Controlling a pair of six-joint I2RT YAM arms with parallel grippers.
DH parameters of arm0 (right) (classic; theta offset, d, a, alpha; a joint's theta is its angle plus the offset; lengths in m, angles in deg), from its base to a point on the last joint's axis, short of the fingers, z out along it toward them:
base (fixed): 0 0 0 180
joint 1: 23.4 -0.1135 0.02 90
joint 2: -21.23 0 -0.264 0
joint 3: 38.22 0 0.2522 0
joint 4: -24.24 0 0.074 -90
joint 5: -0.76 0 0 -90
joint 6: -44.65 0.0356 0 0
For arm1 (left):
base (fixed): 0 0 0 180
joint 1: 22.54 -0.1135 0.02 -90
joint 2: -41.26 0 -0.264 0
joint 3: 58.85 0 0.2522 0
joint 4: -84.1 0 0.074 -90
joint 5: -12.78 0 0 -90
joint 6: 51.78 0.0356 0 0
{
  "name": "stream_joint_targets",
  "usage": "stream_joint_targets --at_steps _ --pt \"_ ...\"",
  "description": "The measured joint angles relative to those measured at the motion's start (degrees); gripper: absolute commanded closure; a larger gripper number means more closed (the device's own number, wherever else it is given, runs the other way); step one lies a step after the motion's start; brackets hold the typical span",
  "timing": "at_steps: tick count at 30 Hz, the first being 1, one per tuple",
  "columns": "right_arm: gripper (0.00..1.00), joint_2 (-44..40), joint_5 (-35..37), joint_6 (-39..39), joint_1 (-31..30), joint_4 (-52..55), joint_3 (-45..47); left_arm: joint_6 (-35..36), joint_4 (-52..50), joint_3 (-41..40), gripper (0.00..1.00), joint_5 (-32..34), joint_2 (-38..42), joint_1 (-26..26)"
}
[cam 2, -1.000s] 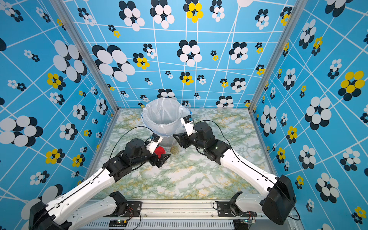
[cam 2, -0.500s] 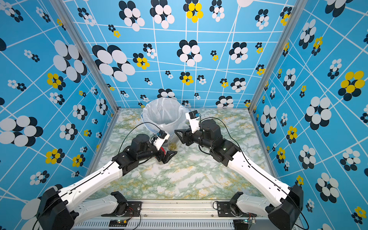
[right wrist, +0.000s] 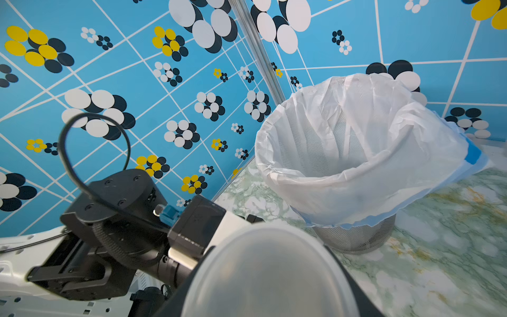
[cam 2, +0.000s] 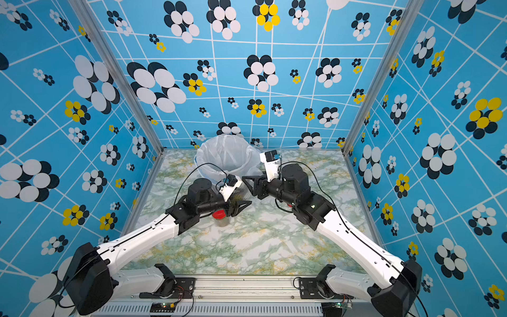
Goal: Empty moldy mung beans from jars
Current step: Pick up the jar from the center of the board, then unscrew the lid from the jar.
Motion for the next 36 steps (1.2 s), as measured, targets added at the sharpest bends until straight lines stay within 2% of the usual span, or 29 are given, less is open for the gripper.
stream_joint_targets --at_steps 3,6,7,10,13,15,20,25,36 --pt "0.51 -0.17 -0.26 1.16 0.57 -0.24 0.07 1.38 0.85 0.0 0.49 -0.96 -0.04 0.57" --pt "0.46 -0.39 -0.79 2.58 1.31 -1.01 0.2 1.57 2.23 0.0 0.56 -1.22 -0.04 0.63" --pt "0.43 -0.39 -1.07 3.06 1.57 -1.29 0.28 1.6 2.45 0.0 0.61 -1.33 -0.04 0.63" --pt "0.36 -0.39 -1.81 4.63 2.49 -1.55 0.46 1.6 2.86 0.0 0.62 -1.68 -0.04 0.63" --pt "0.23 -0.68 -2.84 5.92 3.21 -2.62 1.18 0.76 3.02 0.0 0.63 -1.66 0.0 0.39" --pt "0.2 -1.31 -3.1 6.56 3.5 -2.95 1.6 0.26 3.02 0.0 0.63 -1.42 0.0 0.22" --pt "0.19 -2.36 -3.45 6.6 3.91 -3.1 1.6 -0.17 3.06 0.0 0.63 -1.29 0.0 0.2" --pt "0.26 -2.36 -3.43 6.45 4.02 -3.08 1.57 -0.15 3.06 0.0 0.63 -1.29 0.0 0.2" --pt "0.21 -1.92 -1.9 6.8 4.02 -4.63 1.57 -0.17 3.04 -0.04 0.63 -1.73 0.09 0.2"
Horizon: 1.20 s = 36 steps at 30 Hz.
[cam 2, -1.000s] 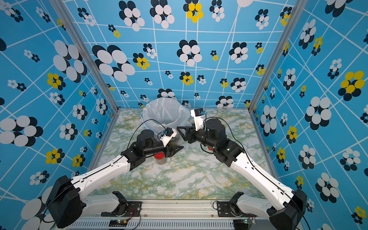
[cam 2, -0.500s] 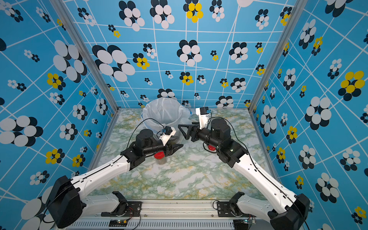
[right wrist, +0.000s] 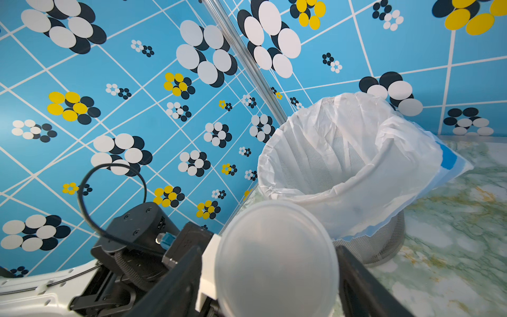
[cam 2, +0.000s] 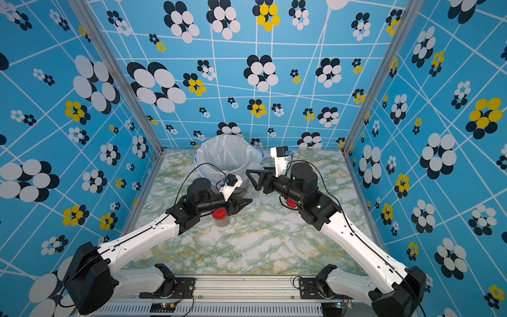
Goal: Empty moldy mung beans from jars
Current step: Unscrew the lid from the jar.
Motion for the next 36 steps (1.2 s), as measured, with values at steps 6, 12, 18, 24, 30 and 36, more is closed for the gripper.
stream_joint_targets --at_steps 6,12,18,24,30,36 --pt "0.3 0.76 0.81 0.33 -0.02 -0.7 -0.02 -0.04 -0.31 -0.09 0.63 -0.42 0.9 0.0" --pt "0.34 0.85 0.61 0.72 -0.11 -1.18 -0.02 -0.24 -0.87 -0.11 0.63 -0.42 0.9 0.0" --pt "0.27 0.85 1.09 0.76 -0.04 -1.38 -0.02 -0.22 -0.92 -0.22 0.63 -0.42 0.9 0.0" --pt "0.27 0.85 1.97 0.94 0.04 -1.42 -0.02 -0.2 -0.92 -0.46 0.63 -0.44 0.9 0.0" --pt "0.52 0.85 1.68 0.87 -0.02 -1.75 -0.02 -0.44 -1.4 -0.5 0.63 -0.37 0.9 0.0" --pt "0.54 0.85 0.74 -0.66 0.13 -1.11 -0.44 -0.35 -1.6 -0.5 0.63 -0.83 0.9 -0.15"
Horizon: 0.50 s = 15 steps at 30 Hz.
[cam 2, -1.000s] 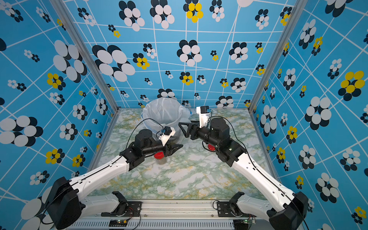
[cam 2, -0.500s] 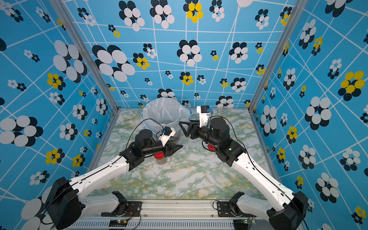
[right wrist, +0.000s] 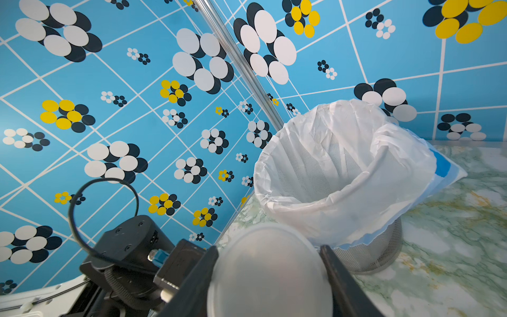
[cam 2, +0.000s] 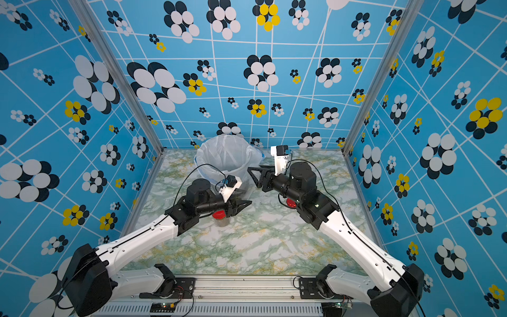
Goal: Empty moldy mung beans from jars
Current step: Unscrew the lid from the jar.
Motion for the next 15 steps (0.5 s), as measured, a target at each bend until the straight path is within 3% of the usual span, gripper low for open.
stream_joint_targets --at_steps 11,13,15 --pt "0.53 0.35 -18.25 -8.24 5.44 0.7 -0.63 2.89 -2.34 0.44 0.63 -12.79 0.2 -4.31" --pt "0.46 0.61 -21.46 -10.38 5.95 0.94 -1.11 3.69 -3.54 0.57 0.63 -14.95 0.76 -5.18" --pt "0.29 0.96 -23.52 -12.15 6.21 1.46 -1.97 4.68 -4.79 1.03 0.63 -16.11 1.33 -5.81"
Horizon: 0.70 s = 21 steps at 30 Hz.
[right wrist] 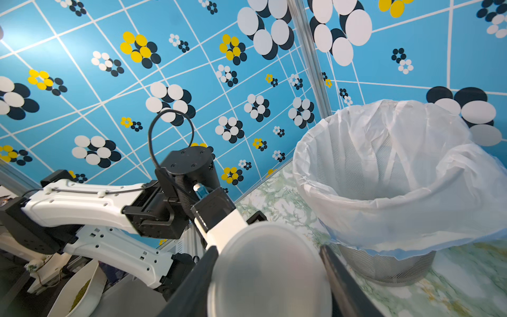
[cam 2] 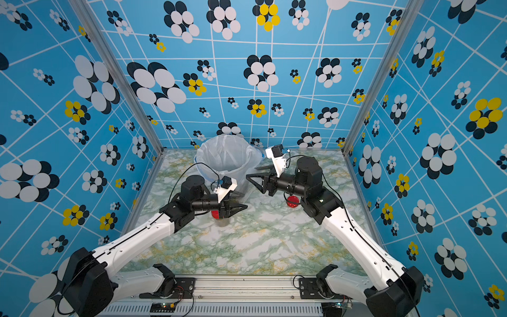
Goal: Empty moldy mung beans from jars
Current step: Unscrew the lid from the jar.
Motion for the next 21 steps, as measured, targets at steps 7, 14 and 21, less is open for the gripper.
stream_joint_targets --at_steps 7,14,21 --pt "0.05 -1.38 6.8 -3.82 1.88 0.0 -0.72 0.0 -2.73 0.42 0.64 5.53 2.05 -1.09" --pt "0.08 0.37 14.43 1.9 1.4 0.44 -3.04 0.07 -2.91 0.39 0.63 16.68 2.93 2.27" --pt "0.19 4.55 19.82 4.83 -2.73 2.54 -5.42 0.04 -4.37 0.42 0.64 23.67 2.86 4.5"
